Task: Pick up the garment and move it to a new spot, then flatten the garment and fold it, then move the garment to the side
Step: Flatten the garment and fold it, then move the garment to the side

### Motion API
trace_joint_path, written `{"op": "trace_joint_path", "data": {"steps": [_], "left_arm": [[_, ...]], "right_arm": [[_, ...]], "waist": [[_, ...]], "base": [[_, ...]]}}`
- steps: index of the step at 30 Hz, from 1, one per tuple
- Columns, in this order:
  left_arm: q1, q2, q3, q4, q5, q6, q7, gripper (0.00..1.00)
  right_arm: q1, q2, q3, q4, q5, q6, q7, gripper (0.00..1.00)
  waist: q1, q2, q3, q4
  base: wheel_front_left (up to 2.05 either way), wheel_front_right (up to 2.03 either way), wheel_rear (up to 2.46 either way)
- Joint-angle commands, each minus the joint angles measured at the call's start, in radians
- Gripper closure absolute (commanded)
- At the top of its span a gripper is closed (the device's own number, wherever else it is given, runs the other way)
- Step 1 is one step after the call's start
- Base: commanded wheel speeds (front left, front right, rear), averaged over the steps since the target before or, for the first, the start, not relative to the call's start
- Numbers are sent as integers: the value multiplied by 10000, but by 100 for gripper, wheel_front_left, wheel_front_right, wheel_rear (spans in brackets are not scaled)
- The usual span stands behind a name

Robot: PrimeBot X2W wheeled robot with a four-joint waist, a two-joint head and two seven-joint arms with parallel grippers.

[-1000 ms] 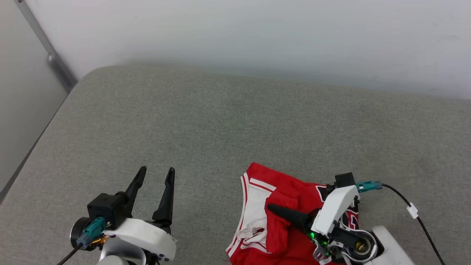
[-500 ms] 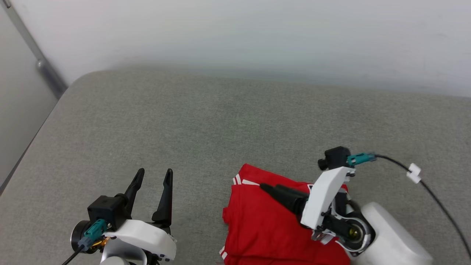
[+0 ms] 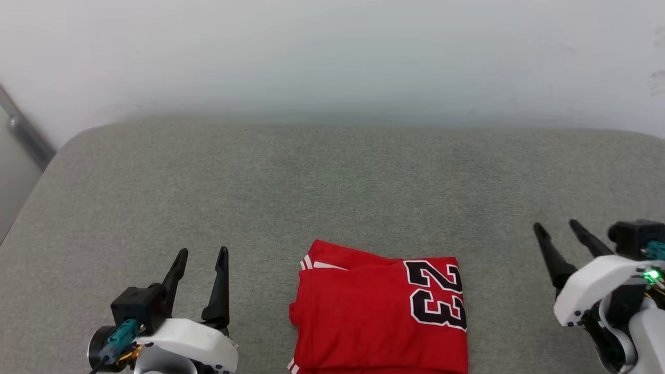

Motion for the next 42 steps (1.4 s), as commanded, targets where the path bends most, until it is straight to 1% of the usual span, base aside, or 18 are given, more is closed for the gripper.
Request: {"op": "trace_joint_path", "data": {"steps": [1, 4, 8, 11, 15, 18, 22, 23, 28, 32, 35, 37, 40, 42], "left_arm": [[184, 43, 90, 60, -52, 78, -74, 0], [280, 89, 192, 112, -42, 126, -103, 0], [422, 106, 299, 122, 105, 197, -163, 0], [494, 144, 344, 186, 165, 205, -177, 0], [634, 133, 372, 303, 210, 193, -193, 0], [721, 129, 407, 372, 237, 186, -205, 0], [807, 115, 442, 421, 265, 173, -220, 0], [750, 46, 488, 474, 270, 112, -235, 0], [655, -22, 614, 504, 306, 90, -243, 0], [640, -81, 723, 494, 371, 60, -253, 0], [641, -70, 815, 461, 420, 11, -256, 0], [593, -104, 833, 413, 471, -17, -258, 0], [495, -217, 901, 336, 541, -89, -259, 0], [413, -323, 941, 250, 590, -158, -250, 0]], "right_arm": [[523, 252, -732, -517, -506, -4, -237, 0], [1320, 648, -1682, -1591, -1258, -6, -525, 0], [2358, 1246, -2312, -3144, -1952, -6, -755, 0], [3116, 1674, -2469, -4081, -2281, -4, -751, 0], [3934, 2075, -2577, -5043, -2583, -6, -636, 0], [4364, 2272, -2612, -5526, -2715, -6, -428, 0], [4564, 2368, -2640, -5818, -2791, -4, -241, 0], [4625, 2435, -2730, -6016, -2840, -6, 0, 0], [4546, 2519, -2917, -5946, -2638, -6, 277, 0], [4537, 2633, -3306, -5710, -1937, -6, 906, 0], [4210, 2686, -4066, -5129, -1105, -4, 1827, 0], [3875, 2675, -4647, -4515, -574, -4, 2591, 0], [3433, 2509, -5267, -3588, 23, -4, 4025, 0], [3137, 2414, -5470, -2961, 442, -6, 5175, 0]], "waist": [[0, 0, -132, -224], [0, 0, -213, -387], [0, 0, -286, -524], [0, 0, -350, -577], [0, 0, -440, -626], [0, 0, -478, -670], [0, 0, -491, -698], [0, 0, -449, -673], [0, 0, -396, -683], [0, 0, -382, -687], [0, 0, -370, -675], [0, 0, -342, -593], [0, 0, -269, -388], [0, 0, -187, -213]], "base": [[0, 0, 0], [0, 0, 0], [0, 0, 0], [0, 0, 0], [0, 0, 0], [0, 0, 0], [0, 0, 0], [0, 0, 0], [0, 0, 0], [0, 0, 0], [0, 0, 0], [0, 0, 0], [0, 0, 0], [0, 0, 0]]}}
